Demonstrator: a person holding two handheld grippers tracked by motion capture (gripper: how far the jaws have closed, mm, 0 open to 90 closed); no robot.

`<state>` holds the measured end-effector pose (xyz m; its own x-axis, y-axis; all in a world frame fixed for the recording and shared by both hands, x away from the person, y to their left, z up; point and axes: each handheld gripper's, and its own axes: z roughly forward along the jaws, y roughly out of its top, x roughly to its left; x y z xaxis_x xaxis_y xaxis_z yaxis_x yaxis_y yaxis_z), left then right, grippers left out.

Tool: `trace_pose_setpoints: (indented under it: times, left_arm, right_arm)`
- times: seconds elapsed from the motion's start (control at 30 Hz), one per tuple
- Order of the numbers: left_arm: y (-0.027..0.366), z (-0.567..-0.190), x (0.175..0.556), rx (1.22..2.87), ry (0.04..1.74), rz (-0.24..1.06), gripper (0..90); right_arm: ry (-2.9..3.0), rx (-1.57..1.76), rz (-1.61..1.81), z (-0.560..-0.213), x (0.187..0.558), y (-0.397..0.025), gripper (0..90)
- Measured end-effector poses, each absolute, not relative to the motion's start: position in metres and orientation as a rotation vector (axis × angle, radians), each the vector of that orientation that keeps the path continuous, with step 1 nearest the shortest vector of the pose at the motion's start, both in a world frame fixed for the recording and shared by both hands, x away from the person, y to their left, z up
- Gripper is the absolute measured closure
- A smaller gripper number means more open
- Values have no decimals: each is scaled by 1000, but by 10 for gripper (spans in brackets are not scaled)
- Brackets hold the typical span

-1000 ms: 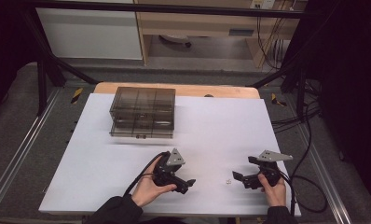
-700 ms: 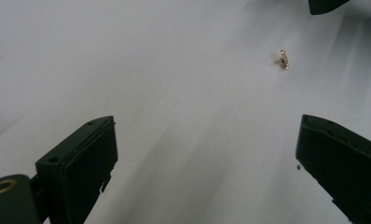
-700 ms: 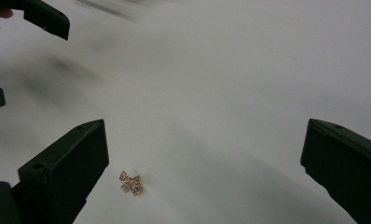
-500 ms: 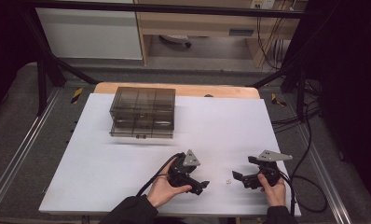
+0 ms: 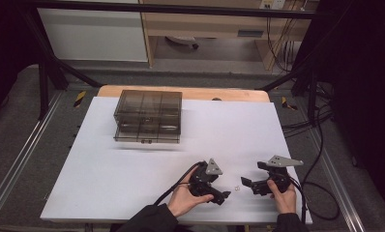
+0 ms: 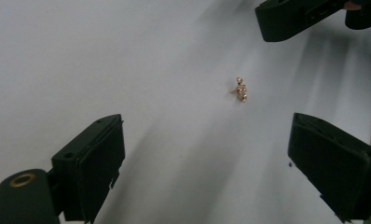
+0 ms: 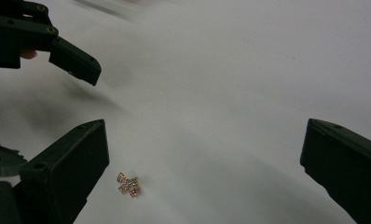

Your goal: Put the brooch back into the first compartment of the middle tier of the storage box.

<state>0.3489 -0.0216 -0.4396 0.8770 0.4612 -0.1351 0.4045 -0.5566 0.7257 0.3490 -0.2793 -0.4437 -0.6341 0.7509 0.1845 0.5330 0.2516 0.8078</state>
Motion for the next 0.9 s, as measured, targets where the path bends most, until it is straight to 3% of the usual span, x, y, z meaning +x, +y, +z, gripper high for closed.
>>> trace_pose_setpoints:
  times: [0.9]
  left_arm:
    - [-58, -446, 348, 2229, 580, 58, 553]
  right_arm:
    - [2272, 1199, 1332, -444, 349, -280, 17]
